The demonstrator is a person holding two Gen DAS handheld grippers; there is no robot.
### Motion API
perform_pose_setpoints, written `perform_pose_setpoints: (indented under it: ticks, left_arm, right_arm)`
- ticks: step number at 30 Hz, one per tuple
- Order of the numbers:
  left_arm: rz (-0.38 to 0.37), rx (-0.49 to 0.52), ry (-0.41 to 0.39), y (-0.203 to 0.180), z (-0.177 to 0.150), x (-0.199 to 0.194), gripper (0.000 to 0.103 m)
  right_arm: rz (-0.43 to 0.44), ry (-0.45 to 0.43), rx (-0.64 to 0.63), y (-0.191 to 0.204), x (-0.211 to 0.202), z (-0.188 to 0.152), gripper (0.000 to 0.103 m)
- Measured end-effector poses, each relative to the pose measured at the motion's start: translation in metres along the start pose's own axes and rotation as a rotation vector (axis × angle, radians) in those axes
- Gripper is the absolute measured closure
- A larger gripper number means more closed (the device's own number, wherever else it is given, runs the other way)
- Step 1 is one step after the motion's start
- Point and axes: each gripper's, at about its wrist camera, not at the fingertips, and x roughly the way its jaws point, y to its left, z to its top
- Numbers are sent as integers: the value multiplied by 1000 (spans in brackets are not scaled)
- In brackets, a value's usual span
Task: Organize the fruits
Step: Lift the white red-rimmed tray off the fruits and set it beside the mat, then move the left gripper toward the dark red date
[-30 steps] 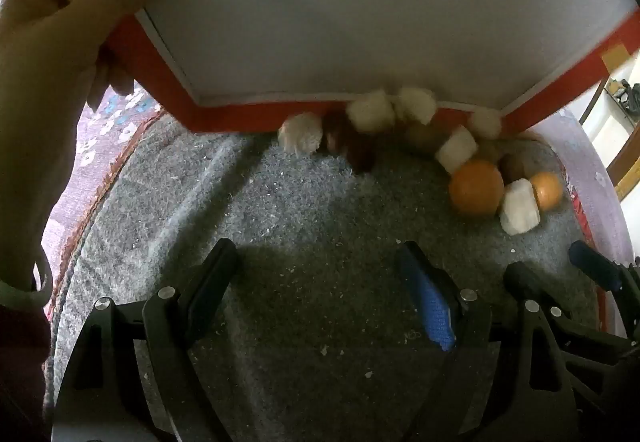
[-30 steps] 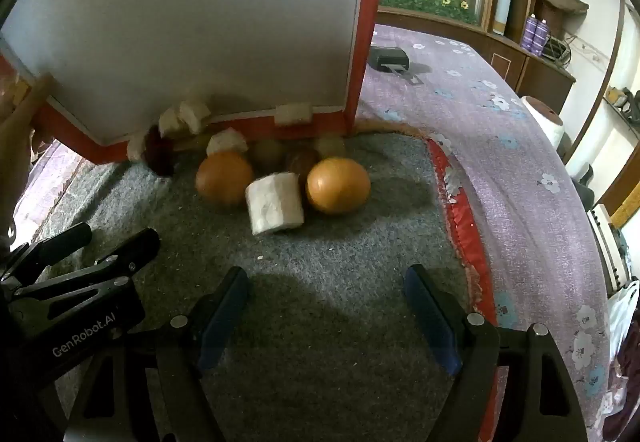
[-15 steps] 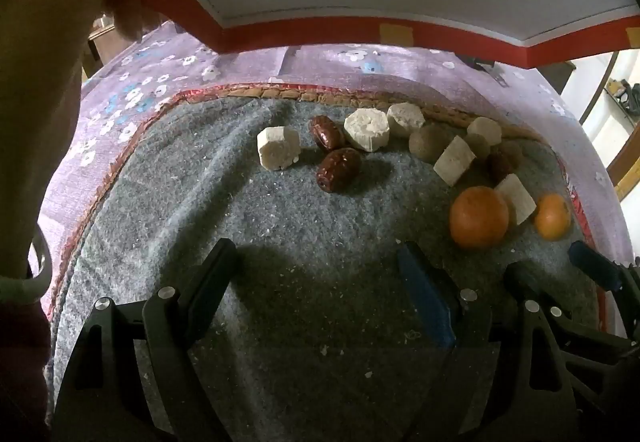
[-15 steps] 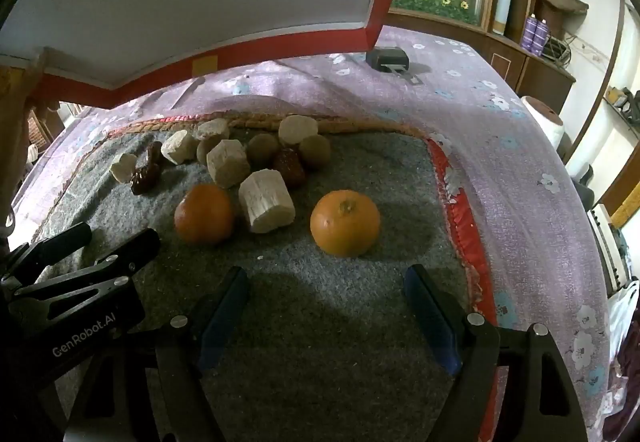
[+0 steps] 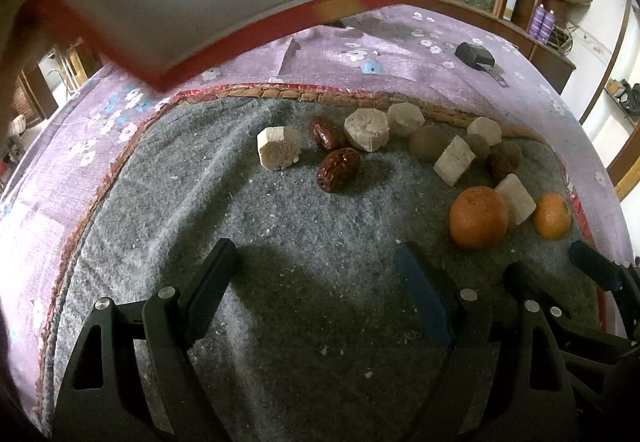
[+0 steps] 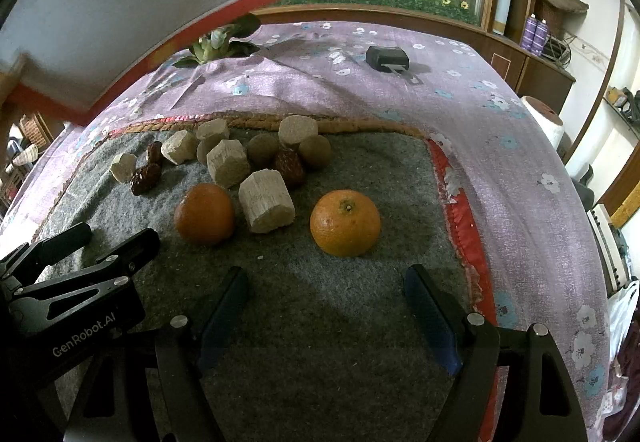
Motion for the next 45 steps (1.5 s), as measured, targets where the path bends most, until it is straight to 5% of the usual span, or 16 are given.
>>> perform_pose_setpoints:
  ticks: [41, 45]
  left_arm:
    - [1, 1, 1, 3, 2, 0, 19]
    - [2, 2, 1, 2, 1, 0, 19]
  right_arm:
    - [-23, 3, -40, -3, -9, -3, 23]
    - [31, -21, 0, -19, -23, -4, 23]
